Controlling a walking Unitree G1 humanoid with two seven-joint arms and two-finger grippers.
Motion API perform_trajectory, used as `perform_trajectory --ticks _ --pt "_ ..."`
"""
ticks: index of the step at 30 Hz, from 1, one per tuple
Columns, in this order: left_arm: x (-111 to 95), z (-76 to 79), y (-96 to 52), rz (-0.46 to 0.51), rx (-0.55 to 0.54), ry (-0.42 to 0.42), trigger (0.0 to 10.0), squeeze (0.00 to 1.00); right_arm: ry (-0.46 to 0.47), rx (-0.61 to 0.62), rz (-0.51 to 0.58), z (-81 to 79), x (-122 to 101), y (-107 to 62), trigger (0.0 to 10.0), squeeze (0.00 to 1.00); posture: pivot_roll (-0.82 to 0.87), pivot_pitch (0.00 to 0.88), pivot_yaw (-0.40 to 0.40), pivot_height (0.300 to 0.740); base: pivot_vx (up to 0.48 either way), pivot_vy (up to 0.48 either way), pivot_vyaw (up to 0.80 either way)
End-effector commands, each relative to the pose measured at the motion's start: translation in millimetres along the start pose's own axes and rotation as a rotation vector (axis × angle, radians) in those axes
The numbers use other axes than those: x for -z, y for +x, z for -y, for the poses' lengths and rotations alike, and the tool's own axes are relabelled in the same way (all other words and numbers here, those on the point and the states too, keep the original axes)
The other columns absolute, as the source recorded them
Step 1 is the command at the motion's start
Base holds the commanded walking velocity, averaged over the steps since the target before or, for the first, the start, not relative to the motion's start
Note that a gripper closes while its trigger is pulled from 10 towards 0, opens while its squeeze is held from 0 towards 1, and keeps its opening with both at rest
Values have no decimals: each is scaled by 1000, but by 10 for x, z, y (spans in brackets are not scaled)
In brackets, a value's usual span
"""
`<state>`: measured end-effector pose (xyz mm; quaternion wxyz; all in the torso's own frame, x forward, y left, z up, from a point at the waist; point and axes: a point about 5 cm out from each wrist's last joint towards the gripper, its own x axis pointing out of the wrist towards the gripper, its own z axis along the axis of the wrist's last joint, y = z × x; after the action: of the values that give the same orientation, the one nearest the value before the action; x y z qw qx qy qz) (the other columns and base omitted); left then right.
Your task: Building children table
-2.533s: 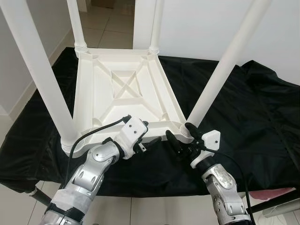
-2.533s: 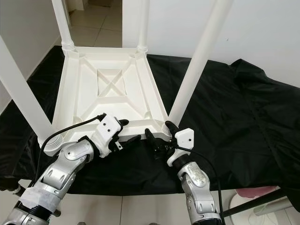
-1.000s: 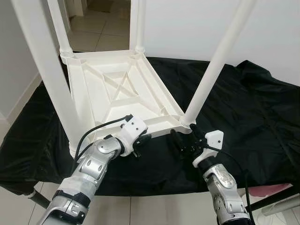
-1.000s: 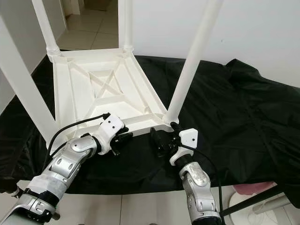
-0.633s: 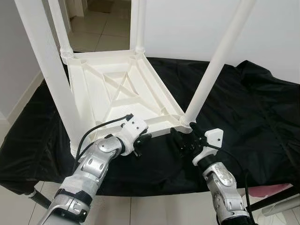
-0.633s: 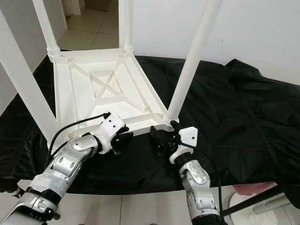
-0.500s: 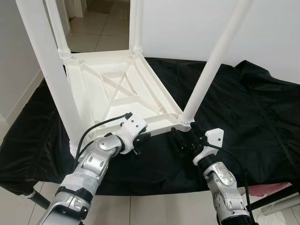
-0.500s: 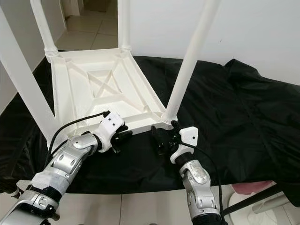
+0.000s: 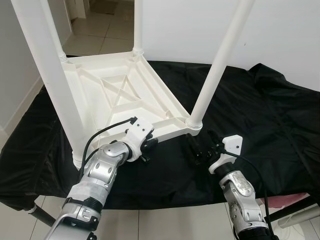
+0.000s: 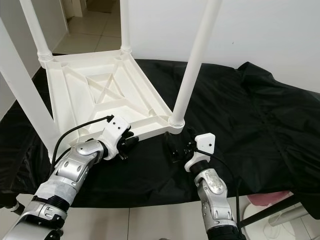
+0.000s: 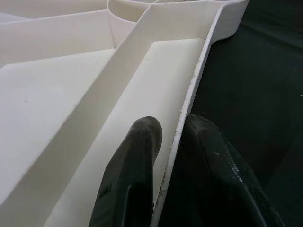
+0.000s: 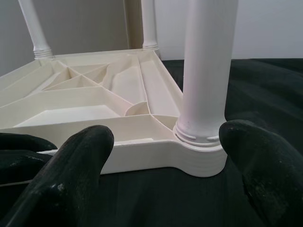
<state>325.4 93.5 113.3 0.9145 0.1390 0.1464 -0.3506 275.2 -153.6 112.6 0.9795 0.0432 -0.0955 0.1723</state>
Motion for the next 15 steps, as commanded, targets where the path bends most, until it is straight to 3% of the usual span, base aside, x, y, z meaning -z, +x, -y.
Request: perform_trajectory --ticks 1,4,8,15 --pt "429 -242 -144 -189 -505 -63 0 0 -12 13 -8 47 10 -16 10000 0 -29 3 -75 740 0 0 0" --pt "432 -229 -149 -191 -512 -62 0 0 -14 13 -8 50 10 -18 10000 0 -29 4 -75 740 0 0 0" --pt "379 95 -64 -156 -364 -51 0 0 -19 13 -11 64 15 -23 10000 0 -25 9 -76 740 0 0 0" --pt "313 344 17 -141 -287 -51 0 0 -20 13 -14 61 27 -30 10000 0 -28 10 -71 740 0 0 0"
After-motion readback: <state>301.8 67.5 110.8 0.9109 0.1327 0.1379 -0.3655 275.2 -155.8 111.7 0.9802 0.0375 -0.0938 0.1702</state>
